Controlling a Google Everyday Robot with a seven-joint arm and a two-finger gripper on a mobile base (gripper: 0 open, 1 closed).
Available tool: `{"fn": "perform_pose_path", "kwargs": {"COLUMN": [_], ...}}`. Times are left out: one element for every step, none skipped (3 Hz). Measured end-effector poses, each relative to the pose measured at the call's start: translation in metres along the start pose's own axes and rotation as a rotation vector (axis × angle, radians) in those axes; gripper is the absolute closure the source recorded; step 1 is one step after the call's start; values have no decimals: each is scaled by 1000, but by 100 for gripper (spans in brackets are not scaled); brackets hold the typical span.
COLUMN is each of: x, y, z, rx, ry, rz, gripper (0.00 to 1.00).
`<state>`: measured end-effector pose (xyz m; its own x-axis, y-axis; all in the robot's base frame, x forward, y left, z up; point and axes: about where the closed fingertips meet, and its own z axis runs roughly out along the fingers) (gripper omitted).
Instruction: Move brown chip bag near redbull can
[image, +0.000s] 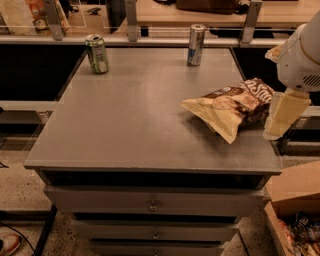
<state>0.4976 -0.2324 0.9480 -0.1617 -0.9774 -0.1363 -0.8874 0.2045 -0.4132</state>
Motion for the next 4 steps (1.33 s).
{"fn": "perform_pose_path", "kwargs": {"x": [12,23,22,22], "y": [-20,-34,-36,-31], "z": [38,73,94,112], "rx": [19,10,6,-23], "ry": [43,62,39,20], "rz": [-2,8,1,-15], "gripper": [0,0,0,18]}}
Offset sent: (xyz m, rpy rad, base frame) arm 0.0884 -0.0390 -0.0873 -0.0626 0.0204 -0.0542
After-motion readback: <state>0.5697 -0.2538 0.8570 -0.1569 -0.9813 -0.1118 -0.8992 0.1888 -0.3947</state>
